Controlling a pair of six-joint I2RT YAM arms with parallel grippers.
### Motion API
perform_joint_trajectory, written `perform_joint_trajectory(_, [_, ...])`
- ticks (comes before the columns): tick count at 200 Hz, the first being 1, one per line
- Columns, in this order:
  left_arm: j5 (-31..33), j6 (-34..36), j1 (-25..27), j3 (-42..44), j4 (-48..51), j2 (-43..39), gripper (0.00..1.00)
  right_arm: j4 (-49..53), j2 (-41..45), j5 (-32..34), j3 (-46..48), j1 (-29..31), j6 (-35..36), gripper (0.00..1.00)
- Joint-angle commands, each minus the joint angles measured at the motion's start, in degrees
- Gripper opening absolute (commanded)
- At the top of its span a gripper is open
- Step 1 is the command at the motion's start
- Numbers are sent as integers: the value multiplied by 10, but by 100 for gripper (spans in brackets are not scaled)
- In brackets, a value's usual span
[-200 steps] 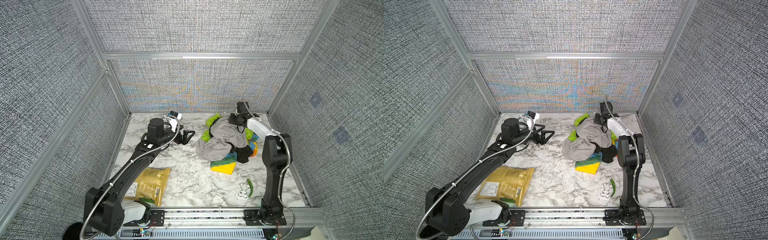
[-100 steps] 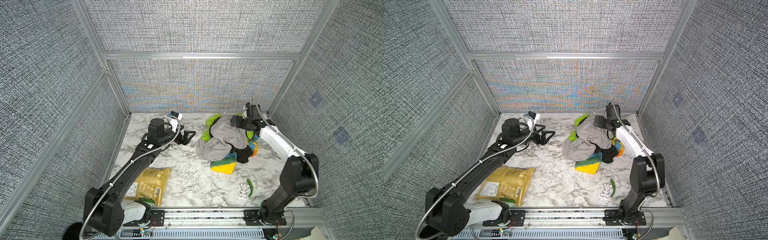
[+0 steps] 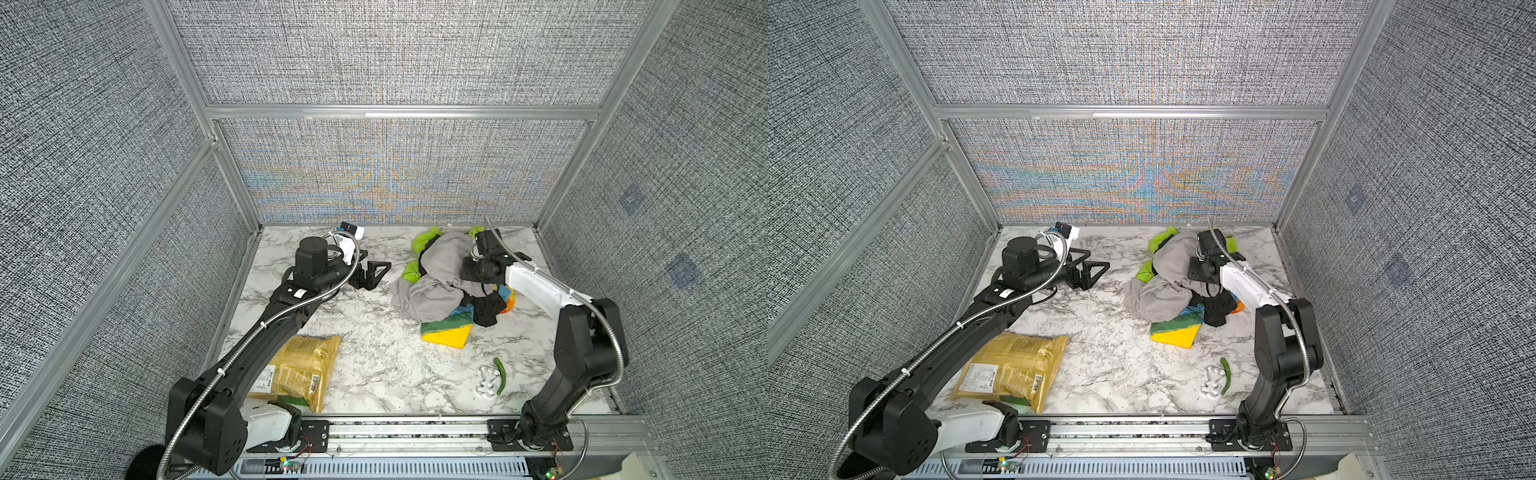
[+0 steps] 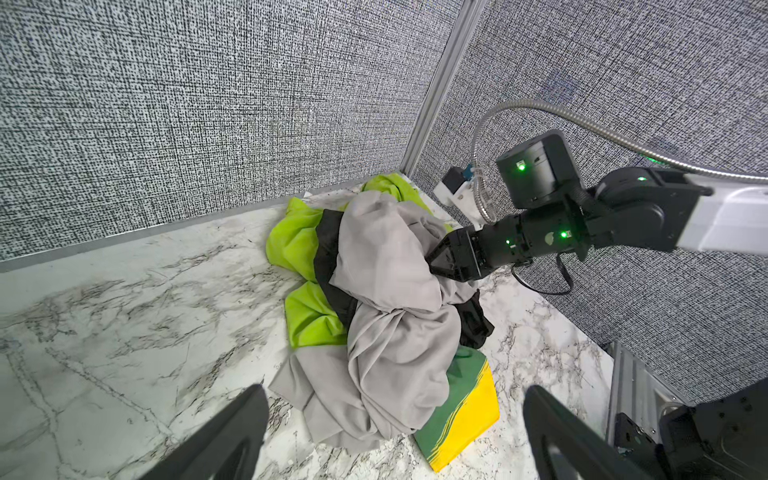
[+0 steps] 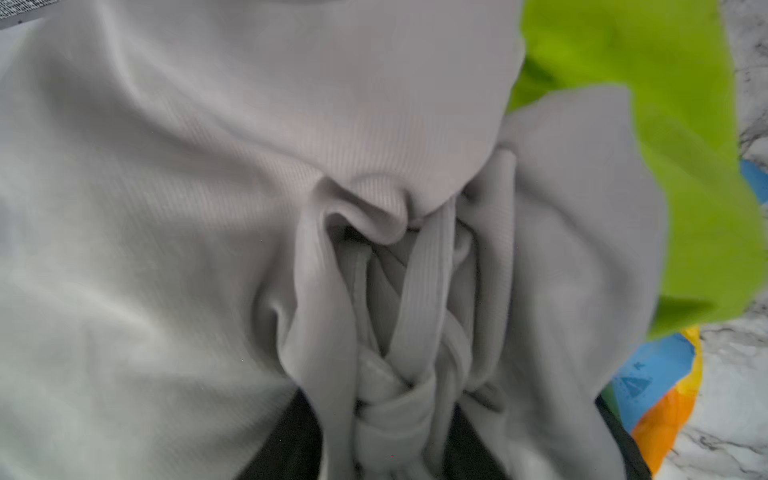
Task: Pick out a specific cloth from the pile
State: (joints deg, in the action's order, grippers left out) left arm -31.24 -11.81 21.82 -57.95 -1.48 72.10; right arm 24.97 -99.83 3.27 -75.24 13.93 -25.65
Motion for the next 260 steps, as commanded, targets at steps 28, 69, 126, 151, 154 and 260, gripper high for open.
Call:
perform_joint_trajectory(28, [3,4,0,0,-13,-6,99,4,-23,58,-124,0,2,14])
perform_joint_trajectory(69, [4,4,1,0,-12,-3,99,3,-100,32,-200,3,-3,21])
perform_joint_trajectory(126, [4,3,3,-1,-10,1,99,-1,-229,6,-249,7,-20,66])
perform_joint_trajectory(151, [4,2,5,-1,-10,1,99,28,-276,5,-290,6,-22,76])
perform_joint_trajectory(154, [4,2,5,-1,-10,1,99,34,-279,4,-295,6,-21,76])
perform_joint_trajectory(260, [4,1,10,-1,-11,-5,99,-3,41,30,-77,1,21,99])
